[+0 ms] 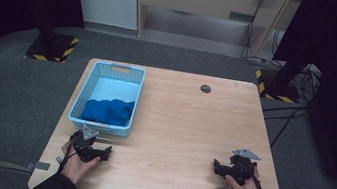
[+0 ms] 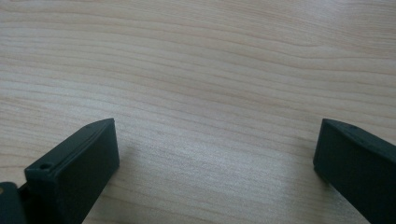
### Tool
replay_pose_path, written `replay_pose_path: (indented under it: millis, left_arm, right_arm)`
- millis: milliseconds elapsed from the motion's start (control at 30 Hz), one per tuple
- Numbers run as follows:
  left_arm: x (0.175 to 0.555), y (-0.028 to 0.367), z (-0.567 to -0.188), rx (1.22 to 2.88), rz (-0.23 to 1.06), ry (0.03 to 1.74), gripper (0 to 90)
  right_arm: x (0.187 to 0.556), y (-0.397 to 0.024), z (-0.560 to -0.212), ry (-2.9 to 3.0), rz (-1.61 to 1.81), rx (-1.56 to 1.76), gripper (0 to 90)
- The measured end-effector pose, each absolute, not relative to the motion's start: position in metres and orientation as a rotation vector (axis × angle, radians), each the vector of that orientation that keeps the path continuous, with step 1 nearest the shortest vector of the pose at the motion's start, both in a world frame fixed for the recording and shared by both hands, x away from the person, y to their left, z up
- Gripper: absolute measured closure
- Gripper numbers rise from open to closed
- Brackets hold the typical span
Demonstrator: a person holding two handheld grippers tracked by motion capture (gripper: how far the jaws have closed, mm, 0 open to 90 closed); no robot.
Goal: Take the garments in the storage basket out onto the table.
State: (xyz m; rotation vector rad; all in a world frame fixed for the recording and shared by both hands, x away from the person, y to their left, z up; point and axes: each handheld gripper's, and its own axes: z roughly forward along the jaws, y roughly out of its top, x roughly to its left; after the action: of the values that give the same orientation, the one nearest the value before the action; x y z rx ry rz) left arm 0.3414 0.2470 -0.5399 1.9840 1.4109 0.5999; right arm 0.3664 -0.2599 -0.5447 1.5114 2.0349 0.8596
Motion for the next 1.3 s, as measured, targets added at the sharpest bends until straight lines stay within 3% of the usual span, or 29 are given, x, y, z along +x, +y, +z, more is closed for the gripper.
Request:
replay_pose_path:
  millis: [500,1300]
  left_arm:
    - [0.338,0.255,-0.531,1.947,0.515,1.469,10.9]
    - [0.325,0.263,-0.508,1.856,0.558,1.451,11.5]
  right_arm:
    - [0.366,-0.260,-0.545,2.035,0.860,1.511,0.4]
    - [0.366,-0.260,-0.545,2.036,0.860,1.510,0.4]
